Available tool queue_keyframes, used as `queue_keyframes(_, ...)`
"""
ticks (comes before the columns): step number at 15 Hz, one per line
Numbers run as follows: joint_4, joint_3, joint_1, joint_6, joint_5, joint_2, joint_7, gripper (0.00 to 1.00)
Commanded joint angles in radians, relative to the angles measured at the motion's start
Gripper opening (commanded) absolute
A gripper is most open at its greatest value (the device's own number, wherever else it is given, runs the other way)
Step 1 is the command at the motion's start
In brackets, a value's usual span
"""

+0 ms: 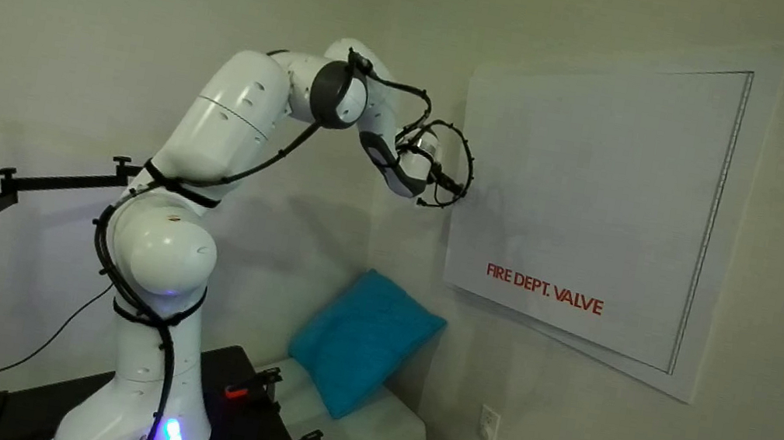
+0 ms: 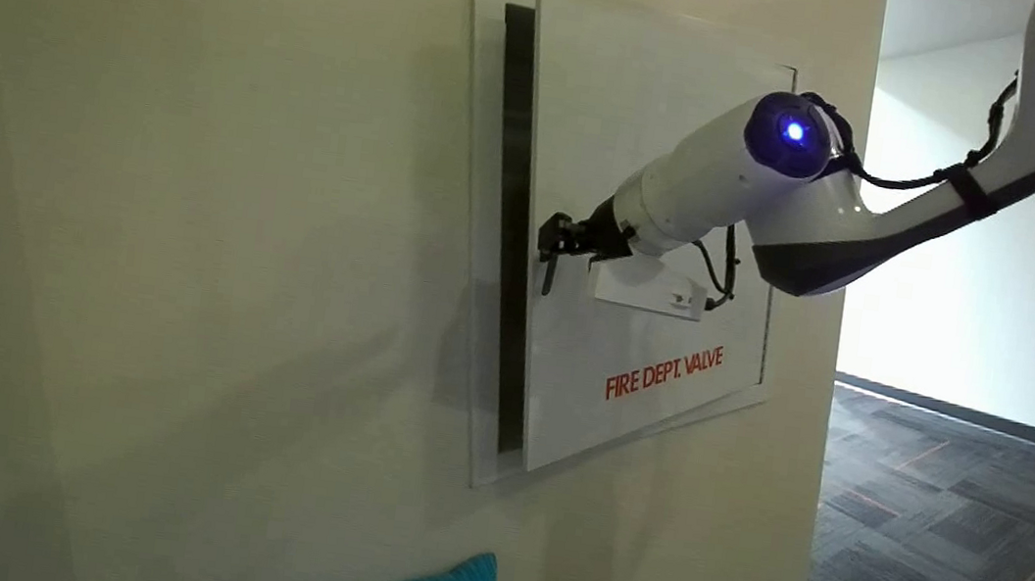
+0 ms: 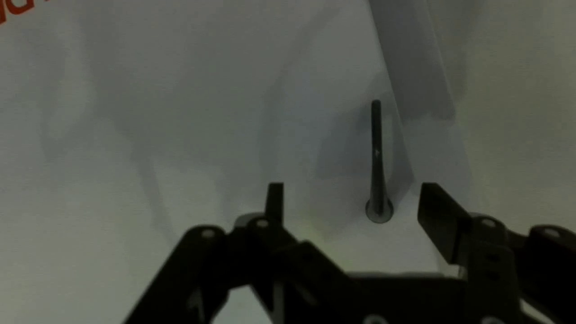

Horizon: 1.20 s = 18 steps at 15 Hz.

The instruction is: Open the locker door

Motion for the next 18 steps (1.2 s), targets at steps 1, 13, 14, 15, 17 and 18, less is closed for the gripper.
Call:
queue_keyframes(1,0.045,-0.002,-0.001,0.010,-0.009,0.030,-0.007,0.70)
queue_keyframes(13,0.099,0.003,0.006,0.012,-0.010,0.068,-0.013,0.16)
queue_keyframes(14,0.101,0.004,0.008,0.013,-0.010,0.069,-0.013,0.08)
queue_keyframes(15,0.102,0.004,0.011,0.013,-0.010,0.069,-0.011,0.00)
queue_keyframes(17,0.090,0.002,0.012,0.012,-0.014,0.059,-0.006,0.00)
queue_keyframes(18,0.075,0.003,0.012,0.010,-0.015,0.047,0.002,0.03)
